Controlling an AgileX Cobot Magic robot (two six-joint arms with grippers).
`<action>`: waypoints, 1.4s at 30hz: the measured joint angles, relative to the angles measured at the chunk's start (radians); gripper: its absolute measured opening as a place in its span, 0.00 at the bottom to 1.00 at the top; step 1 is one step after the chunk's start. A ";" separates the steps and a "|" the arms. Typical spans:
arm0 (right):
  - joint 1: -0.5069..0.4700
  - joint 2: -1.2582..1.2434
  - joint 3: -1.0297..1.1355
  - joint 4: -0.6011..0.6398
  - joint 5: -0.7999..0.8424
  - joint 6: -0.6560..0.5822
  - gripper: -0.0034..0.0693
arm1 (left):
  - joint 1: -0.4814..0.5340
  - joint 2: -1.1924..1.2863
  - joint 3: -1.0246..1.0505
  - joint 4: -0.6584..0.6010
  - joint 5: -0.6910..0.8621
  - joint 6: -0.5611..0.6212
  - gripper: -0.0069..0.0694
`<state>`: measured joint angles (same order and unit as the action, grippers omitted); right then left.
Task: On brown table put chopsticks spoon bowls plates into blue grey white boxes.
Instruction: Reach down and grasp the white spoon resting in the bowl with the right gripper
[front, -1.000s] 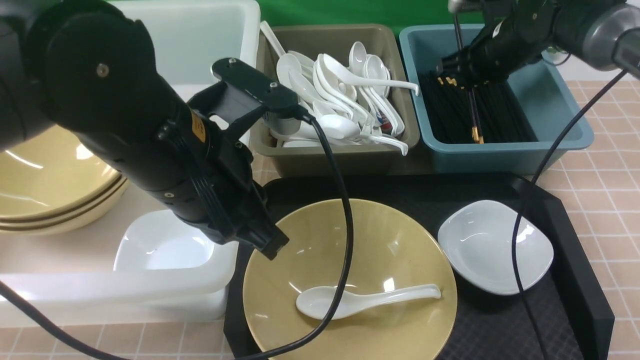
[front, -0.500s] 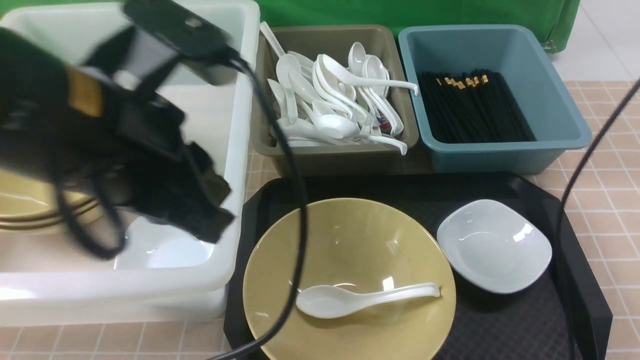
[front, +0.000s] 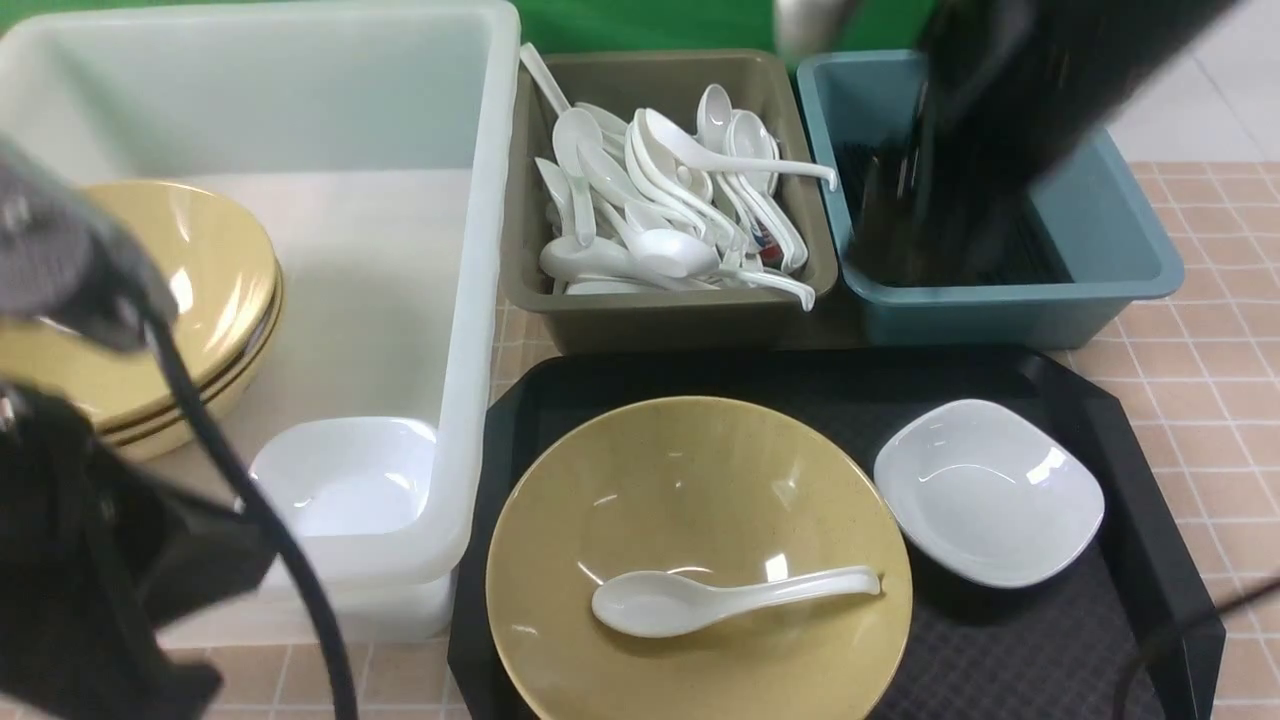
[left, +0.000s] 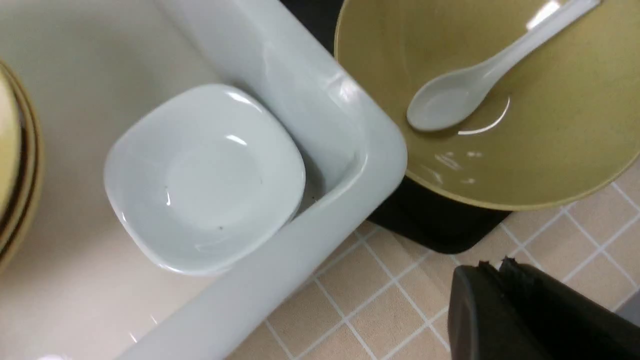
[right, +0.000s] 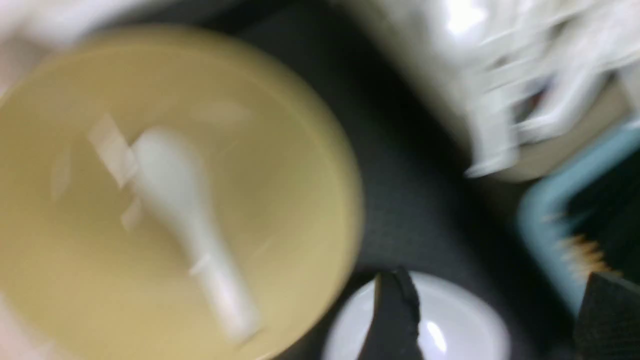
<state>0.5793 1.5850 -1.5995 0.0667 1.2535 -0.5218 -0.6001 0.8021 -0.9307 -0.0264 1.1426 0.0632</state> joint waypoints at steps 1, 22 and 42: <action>0.026 -0.003 0.069 0.000 -0.002 -0.013 0.74 | 0.000 -0.014 0.045 -0.007 -0.031 0.000 0.09; 0.174 0.076 0.375 -0.012 -0.316 -0.323 0.74 | 0.000 -0.026 0.309 -0.263 -0.308 0.140 0.09; 0.174 0.238 0.323 -0.020 -0.287 -0.345 0.26 | 0.000 -0.026 0.304 -0.258 -0.311 0.153 0.09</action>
<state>0.7529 1.8228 -1.2761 0.0465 0.9665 -0.8671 -0.6001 0.7764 -0.6268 -0.2844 0.8312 0.2161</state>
